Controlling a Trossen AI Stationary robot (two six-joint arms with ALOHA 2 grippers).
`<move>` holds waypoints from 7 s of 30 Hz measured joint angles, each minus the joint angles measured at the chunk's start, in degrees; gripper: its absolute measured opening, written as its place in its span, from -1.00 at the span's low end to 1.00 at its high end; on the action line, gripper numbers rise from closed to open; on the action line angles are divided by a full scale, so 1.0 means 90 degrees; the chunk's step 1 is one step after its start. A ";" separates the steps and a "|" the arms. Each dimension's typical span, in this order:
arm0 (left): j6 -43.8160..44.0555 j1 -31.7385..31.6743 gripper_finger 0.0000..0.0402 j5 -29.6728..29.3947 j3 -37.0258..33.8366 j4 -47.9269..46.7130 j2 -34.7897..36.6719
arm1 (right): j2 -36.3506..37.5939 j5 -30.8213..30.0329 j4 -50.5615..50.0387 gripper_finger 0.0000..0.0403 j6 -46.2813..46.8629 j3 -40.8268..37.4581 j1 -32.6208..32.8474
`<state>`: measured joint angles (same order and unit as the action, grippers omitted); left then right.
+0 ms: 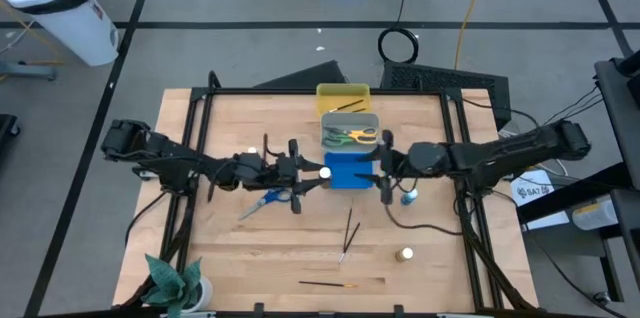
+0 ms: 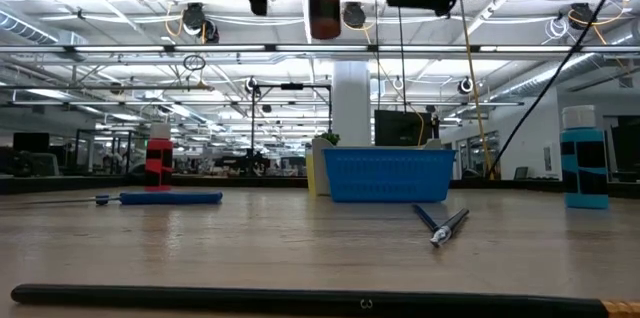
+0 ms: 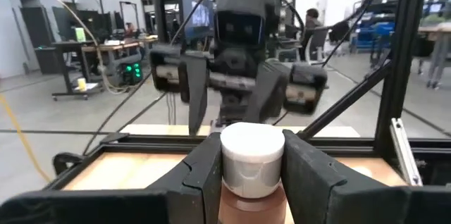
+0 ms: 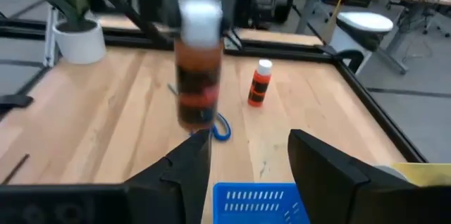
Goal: Pick & Place Paint Supplies
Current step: Put the brown paint bottle into the blue bin, then put the bottom gold paint brush into the yellow bin
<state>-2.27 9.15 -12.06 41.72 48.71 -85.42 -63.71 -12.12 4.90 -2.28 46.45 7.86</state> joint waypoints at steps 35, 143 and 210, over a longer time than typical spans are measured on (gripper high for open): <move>-0.0025 -0.1493 -0.39 0.1195 0.2258 0.2075 -0.4579 | 0.0674 0.0019 0.0527 -0.15 -0.0007 -0.0621 0.0010; 0.3439 0.2217 0.22 -0.0341 0.1685 -0.5054 -0.2223 | -0.4867 -0.0955 -0.2369 -0.82 0.2259 0.4009 0.3716; 0.4147 0.3697 0.16 -0.0849 0.3228 -0.5734 -0.3856 | -0.6461 0.0371 -0.2885 -1.00 0.4014 0.3986 0.3636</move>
<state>35.06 42.42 -19.70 70.76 -2.90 -120.12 -121.86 -8.78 -21.07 33.85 82.32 40.58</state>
